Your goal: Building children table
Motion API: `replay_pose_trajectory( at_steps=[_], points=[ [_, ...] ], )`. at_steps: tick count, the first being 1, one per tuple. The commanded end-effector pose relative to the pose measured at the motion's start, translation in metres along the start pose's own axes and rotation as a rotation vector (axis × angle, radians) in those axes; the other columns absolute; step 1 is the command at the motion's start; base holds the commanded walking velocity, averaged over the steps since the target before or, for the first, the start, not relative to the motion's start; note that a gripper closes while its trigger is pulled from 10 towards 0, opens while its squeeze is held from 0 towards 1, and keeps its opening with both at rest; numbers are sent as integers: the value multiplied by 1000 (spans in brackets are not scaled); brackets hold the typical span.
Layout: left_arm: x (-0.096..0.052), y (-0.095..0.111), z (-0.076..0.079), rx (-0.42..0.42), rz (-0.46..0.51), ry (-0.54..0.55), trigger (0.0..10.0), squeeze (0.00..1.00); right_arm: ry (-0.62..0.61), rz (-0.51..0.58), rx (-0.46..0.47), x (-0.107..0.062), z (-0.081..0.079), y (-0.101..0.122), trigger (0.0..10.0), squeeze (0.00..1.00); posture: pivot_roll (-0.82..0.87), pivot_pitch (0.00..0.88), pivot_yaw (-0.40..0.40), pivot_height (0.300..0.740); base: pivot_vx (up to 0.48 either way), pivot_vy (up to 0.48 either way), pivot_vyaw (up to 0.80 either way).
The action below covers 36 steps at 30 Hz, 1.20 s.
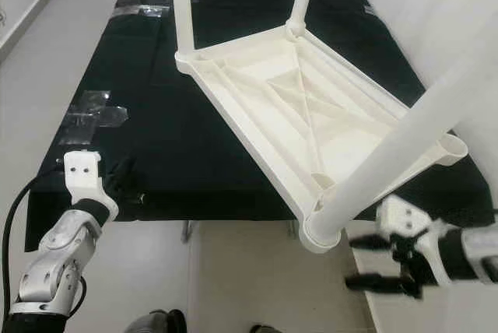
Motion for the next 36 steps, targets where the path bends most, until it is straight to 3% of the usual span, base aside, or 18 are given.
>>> replay_pose_trajectory(
  at_steps=[1, 5, 12, 14, 15, 16, 17, 18, 19, 21, 22, 23, 24, 25, 29, 30, 32, 36],
  points=[
    [-2, -5, -1, 11, -16, 2, 10000, 0, 27, 128, -41, 3, -2, 18, 10000, 0, -22, 162, -32, 740, 0, 0, 0],
    [-2, -4, -1, 12, -16, -2, 10000, 0, 42, 263, -102, 18, -1, 42, 10000, 0, -18, 164, -29, 740, 0, 0, 0],
    [-1, -3, 0, 13, -15, -4, 10000, 0, -10, 322, -164, 46, 8, 57, 10000, 0, -13, 165, -29, 740, 0, 0, 0],
    [-1, -2, 1, 13, -13, -6, 10000, 0, -68, 379, -191, 69, 16, 72, 10000, 0, -9, 166, -31, 740, 0, 0, 0],
    [-1, -2, 1, 13, -13, -6, 10000, 0, -68, 379, -191, 69, 16, 72, 10000, 0, -9, 166, -31, 740, 0, 0, 0],
    [-1, -2, 2, 13, -13, -7, 10000, 0, -98, 424, -206, 87, 20, 85, 10000, 0, -4, 166, -26, 740, 0, 0, 0],
    [-1, -2, 2, 13, -13, -7, 10000, 0, -98, 424, -206, 87, 20, 85, 10000, 0, -4, 166, -26, 740, 0, 0, 0],
    [-1, -2, 3, 14, -12, -9, 10000, 0, -118, 472, -233, 104, 21, 101, 10000, 0, 2, 165, -27, 740, 0, 0, 0],
    [-1, -2, 3, 14, -12, -9, 10000, 0, -118, 472, -233, 104, 21, 101, 10000, 0, 2, 165, -27, 740, 0, 0, 0],
    [0, -1, 4, 14, -10, -13, 10000, 0, -137, 543, -262, 127, 23, 128, 10000, 0, 12, 163, -30, 740, 0, 0, 0],
    [0, -1, 4, 14, -10, -13, 10000, 0, -137, 543, -262, 127, 23, 128, 10000, 0, 12, 163, -30, 740, 0, 0, 0],
    [0, -1, 6, 16, -9, -19, 10000, 0, -160, 612, -276, 150, 28, 163, 10000, 0, 21, 160, -32, 740, 0, 0, 0],
    [0, -1, 6, 16, -9, -19, 10000, 0, -160, 612, -276, 150, 28, 163, 10000, 0, 21, 160, -32, 740, 0, 0, 0],
    [-1, -1, 7, 16, -9, -22, 10000, 0, -165, 634, -283, 159, 28, 177, 10000, 0, 25, 160, -33, 740, 0, 0, 0],
    [-1, -1, 8, 21, -9, -29, 10000, 0, -131, 721, -318, 183, 14, 222, 10000, 0, 37, 159, -38, 740, 0, 0, 0],
    [-1, -1, 8, 21, -9, -29, 10000, 0, -131, 721, -318, 183, 14, 222, 10000, 0, 37, 159, -38, 740, 0, 0, 0],
    [-1, -2, 9, 26, -11, -34, 10000, 0, -106, 770, -338, 197, -1, 250, 10000, 0, 42, 160, -38, 740, 0, 0, 0],
    [-2, -2, 9, 28, -12, -37, 10000, 0, -103, 784, -343, 203, -6, 261, 10000, 0, 42, 160, -38, 740, 0, 0, 0]
  ],
)
Point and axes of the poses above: a point about 5 cm out from each wrist's last joint towards the gripper, its own x axis pointing out of the wrist towards the gripper, its own y axis along the axis of the wrist's last joint, z = x × y, the point moved 2 cm from there along x, pointing out of the wrist towards the gripper, and after that the axes turned 1 degree about x, right-handed, at the moved point
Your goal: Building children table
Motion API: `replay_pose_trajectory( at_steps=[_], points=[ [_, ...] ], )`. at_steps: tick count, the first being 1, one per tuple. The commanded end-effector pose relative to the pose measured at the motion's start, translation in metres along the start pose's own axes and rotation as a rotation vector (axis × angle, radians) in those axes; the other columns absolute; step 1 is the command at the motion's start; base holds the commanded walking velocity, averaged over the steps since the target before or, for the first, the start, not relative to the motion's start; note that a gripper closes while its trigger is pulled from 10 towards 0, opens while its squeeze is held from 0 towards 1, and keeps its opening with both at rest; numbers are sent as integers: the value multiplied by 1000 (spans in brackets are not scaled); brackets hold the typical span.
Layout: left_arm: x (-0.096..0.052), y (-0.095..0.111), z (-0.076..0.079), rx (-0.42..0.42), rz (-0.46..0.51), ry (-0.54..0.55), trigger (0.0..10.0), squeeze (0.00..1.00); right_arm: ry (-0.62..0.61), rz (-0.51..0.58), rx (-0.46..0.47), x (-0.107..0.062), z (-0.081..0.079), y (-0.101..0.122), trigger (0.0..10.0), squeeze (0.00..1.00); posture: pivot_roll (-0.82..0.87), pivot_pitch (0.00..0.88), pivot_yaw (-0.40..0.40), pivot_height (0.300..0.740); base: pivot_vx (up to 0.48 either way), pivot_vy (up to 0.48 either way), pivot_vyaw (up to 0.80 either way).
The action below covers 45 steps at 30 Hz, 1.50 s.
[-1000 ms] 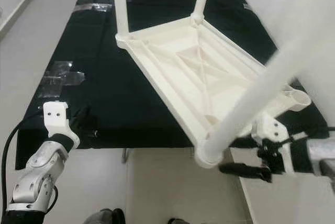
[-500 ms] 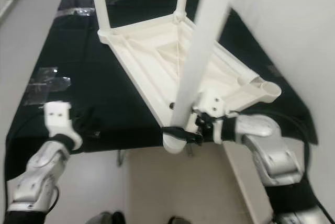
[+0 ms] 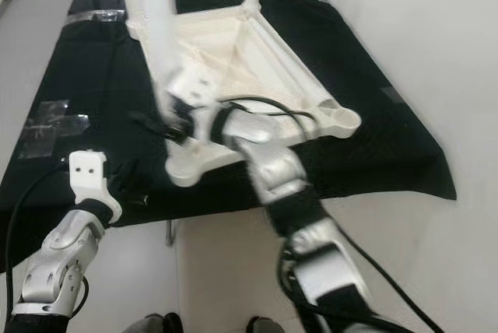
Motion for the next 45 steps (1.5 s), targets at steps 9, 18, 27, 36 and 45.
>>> replay_pose_trajectory(
  at_steps=[9, 18, 27, 36, 45],
  points=[
    [-3, -3, 5, 12, -15, -16, 10000, 0, -58, -12, -8, 29, -7, -4, 10000, 0, 48, 164, -45, 740, 0, 0, 0],
    [-7, -3, 9, 29, -25, -51, 10000, 0, -132, -103, 35, -24, 23, -40, 10000, 0, 39, 168, -40, 740, 0, 0, 0],
    [-27, 6, 38, 19, -30, -334, 10000, 0, -171, -97, 84, -87, 44, -50, 10000, 0, 39, 157, -21, 740, 0, 0, 0],
    [-24, 8, 46, 49, -35, -414, 10000, 0, -156, -160, 59, -111, 47, -58, 10000, 0, 37, 148, -14, 740, 0, 0, 0],
    [-18, 12, 48, 69, -21, -400, 10000, 0, -324, -310, 36, -130, 65, -81, 10000, 0, 37, 145, -15, 740, 0, 0, 0]
  ],
)
Point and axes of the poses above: a point about 5 cm out from each wrist's last joint towards the gripper, its own x axis pointing out of the wrist towards the gripper, its own y axis along the axis of the wrist's last joint, z = x × y, the point moved 2 cm from there along x, pointing out of the wrist towards the gripper, and after that the axes turned 1 degree about x, right-handed, at the moved point
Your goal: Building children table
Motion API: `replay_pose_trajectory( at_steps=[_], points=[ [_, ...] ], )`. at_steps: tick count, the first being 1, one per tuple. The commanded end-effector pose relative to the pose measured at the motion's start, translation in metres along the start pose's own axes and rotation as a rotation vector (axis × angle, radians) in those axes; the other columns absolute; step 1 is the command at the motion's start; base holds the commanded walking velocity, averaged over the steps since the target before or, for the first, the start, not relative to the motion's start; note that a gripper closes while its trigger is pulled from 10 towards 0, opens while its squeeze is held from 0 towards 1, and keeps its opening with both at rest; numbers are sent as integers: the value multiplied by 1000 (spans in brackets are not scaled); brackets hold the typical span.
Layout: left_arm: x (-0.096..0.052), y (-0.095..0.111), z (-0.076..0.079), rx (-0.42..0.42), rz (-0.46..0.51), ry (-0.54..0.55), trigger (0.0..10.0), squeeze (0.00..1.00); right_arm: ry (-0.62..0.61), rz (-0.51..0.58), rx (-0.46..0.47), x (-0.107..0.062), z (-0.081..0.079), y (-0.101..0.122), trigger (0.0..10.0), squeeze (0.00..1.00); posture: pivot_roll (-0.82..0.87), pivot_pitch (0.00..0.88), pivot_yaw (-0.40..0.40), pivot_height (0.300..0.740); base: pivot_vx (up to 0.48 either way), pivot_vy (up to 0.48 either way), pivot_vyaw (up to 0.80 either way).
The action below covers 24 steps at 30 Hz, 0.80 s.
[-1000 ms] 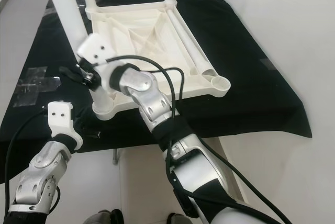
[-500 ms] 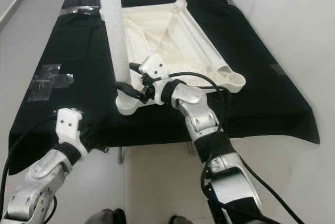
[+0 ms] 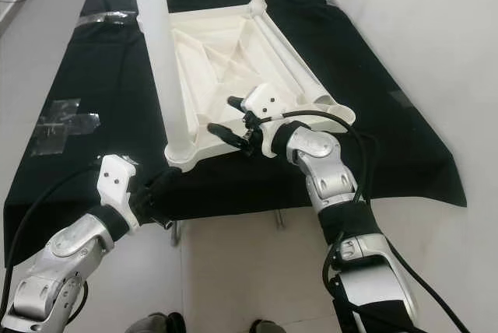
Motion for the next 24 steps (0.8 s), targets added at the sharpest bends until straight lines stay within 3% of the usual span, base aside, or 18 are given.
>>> replay_pose_trajectory(
  at_steps=[1, 4, 9, 20, 24],
  points=[
    [1, -7, 0, -16, -34, 18, 10000, 0, -80, -24, 11, -2, 9, -5, 10000, 0, 36, 148, -14, 740, 0, 0, 0],
    [4, -7, 1, -62, -23, 36, 10000, 0, -170, -6, 58, -2, 17, -5, 10000, 0, 33, 149, -15, 740, 99, -125, 0],
    [6, -6, 1, -83, -14, 42, 10000, 0, -200, -4, 76, -3, 15, -8, 10000, 0, 32, 150, -18, 740, 257, -403, 0],
    [7, -6, -6, -83, -5, 85, 10000, 0, -176, 3, 97, -1, 6, -12, 10000, 0, 26, 146, -21, 740, 139, -413, 0],
    [9, -5, -10, -65, 9, 130, 10000, 0, -158, -7, 80, 2, 3, -12, 10000, 0, 26, 145, -20, 740, 0, 0, 800]
  ],
)
Point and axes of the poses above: a point about 5 cm out from each wrist's last joint towards the gripper, its own x axis pointing out of the wrist towards the gripper, its own y axis along the axis of the wrist's last joint, z = x × y, the point moved 2 cm from there along x, pointing out of the wrist towards the gripper, and after that the axes turned 1 degree about x, right-handed, at the moved point
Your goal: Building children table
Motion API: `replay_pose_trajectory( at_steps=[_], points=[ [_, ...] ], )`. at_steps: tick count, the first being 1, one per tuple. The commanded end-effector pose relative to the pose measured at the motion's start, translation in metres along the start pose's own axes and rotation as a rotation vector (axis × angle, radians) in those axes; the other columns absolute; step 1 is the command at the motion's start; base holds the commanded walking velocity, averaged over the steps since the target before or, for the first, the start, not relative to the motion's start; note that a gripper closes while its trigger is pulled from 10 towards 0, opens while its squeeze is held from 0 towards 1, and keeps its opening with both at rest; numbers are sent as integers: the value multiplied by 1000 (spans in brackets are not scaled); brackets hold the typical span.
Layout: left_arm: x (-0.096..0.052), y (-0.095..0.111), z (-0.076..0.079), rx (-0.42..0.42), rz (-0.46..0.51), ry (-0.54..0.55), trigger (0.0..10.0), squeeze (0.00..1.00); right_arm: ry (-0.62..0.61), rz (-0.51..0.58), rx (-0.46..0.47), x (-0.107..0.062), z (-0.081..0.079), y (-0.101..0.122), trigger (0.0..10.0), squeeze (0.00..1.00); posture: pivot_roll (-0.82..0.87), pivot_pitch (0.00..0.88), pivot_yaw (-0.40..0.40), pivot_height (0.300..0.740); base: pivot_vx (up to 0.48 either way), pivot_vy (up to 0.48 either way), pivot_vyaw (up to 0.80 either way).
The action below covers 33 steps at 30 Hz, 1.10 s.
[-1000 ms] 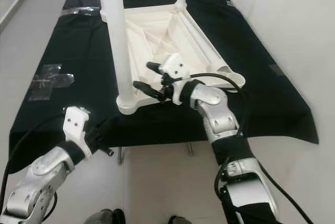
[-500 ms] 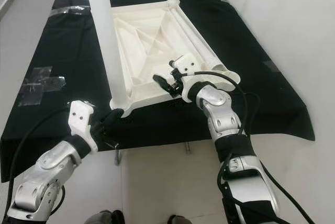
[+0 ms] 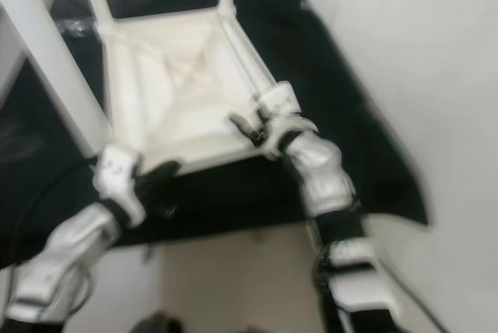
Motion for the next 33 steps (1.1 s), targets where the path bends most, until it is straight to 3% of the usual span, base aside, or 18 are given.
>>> replay_pose_trajectory(
  at_steps=[1, 6, 13, 22, 23, 33],
  points=[
    [1, 1, -2, 25, 14, 40, 10000, 0, 23, -19, -31, -3, -2, -5, 10000, 0, 27, 146, -22, 740, 0, 0, 800],
    [2, -1, -5, 38, 4, 56, 10000, 0, 55, -25, -54, -4, -7, -6, 10000, 0, 27, 146, -21, 740, 0, 0, 800],
    [2, -4, 3, 31, -15, -2, 10000, 0, 174, -58, -64, -8, -19, -8, 10000, 0, 25, 145, -18, 740, 0, 0, 800],
    [2, -6, 4, 25, -25, -16, 10000, 0, 239, -192, -139, -11, -29, -27, 10000, 0, 25, 145, -12, 740, 0, 0, 0],
    [1, -7, 5, 20, -34, -26, 10000, 0, 235, -280, -178, -10, -30, -35, 10000, 0, 24, 144, -9, 740, 0, 0, 0],
    [1, -9, 6, 21, -42, -38, 10000, 0, 203, -408, -182, -5, -22, -36, 10000, 0, 24, 144, -5, 740, 0, 0, 0]
  ],
)
Point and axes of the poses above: a point about 5 cm out from each wrist's last joint towards the gripper, its own x axis pointing out of the wrist towards the gripper, its own y axis along the axis of the wrist's last joint, z = x × y, the point moved 2 cm from there along x, pointing out of the wrist towards the gripper, and after that the axes turned 1 degree about x, right-handed, at the moved point
